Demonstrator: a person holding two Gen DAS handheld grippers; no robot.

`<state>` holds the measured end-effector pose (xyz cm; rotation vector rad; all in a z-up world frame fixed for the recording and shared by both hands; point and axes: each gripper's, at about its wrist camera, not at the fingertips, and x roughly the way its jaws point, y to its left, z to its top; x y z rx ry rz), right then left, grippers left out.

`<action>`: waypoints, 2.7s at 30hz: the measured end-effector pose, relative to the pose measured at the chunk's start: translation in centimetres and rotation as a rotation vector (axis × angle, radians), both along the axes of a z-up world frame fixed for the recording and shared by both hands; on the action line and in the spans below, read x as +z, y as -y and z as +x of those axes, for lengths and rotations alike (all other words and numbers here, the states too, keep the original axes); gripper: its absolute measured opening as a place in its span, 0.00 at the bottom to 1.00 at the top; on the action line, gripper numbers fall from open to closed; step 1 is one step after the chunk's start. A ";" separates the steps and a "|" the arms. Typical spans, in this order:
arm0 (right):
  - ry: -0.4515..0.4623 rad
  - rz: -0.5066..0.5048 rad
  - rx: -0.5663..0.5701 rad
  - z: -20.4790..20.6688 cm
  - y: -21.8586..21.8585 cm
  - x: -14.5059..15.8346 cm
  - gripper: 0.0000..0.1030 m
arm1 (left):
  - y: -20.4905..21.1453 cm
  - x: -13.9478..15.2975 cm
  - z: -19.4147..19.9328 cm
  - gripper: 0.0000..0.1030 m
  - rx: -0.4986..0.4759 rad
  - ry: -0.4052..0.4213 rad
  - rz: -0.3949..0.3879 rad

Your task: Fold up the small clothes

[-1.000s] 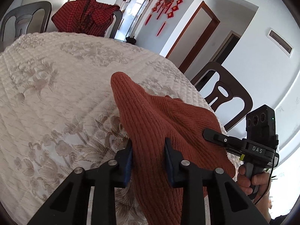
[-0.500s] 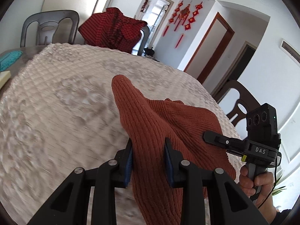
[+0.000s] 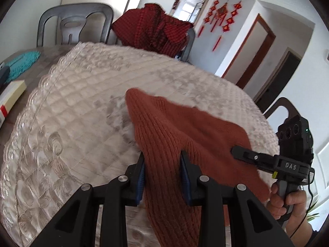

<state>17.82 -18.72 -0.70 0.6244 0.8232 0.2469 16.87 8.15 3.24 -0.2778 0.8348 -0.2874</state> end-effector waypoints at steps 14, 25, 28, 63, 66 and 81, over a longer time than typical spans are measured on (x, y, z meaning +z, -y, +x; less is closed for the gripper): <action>0.093 -0.207 -0.022 -2.9 -0.8 4.3 0.30 | 1.4 3.1 -6.7 0.37 0.039 0.157 0.062; 0.029 -0.383 0.132 -3.9 -3.7 1.3 0.26 | 3.9 0.0 -6.9 0.37 -0.002 0.071 0.084; 0.036 -0.424 0.135 -4.5 -4.1 2.2 0.26 | 3.8 0.7 -7.4 0.37 -0.008 0.073 0.094; 0.063 -0.562 0.162 -5.2 -6.5 2.1 0.26 | 4.5 0.6 -7.4 0.37 0.141 0.062 0.266; 0.061 -0.553 0.151 -5.6 -6.3 2.4 0.26 | 4.5 0.7 -7.5 0.37 0.142 0.058 0.270; 0.028 -0.588 0.148 -10.8 -6.8 3.0 0.42 | 4.3 1.1 -12.0 0.52 0.134 0.049 0.334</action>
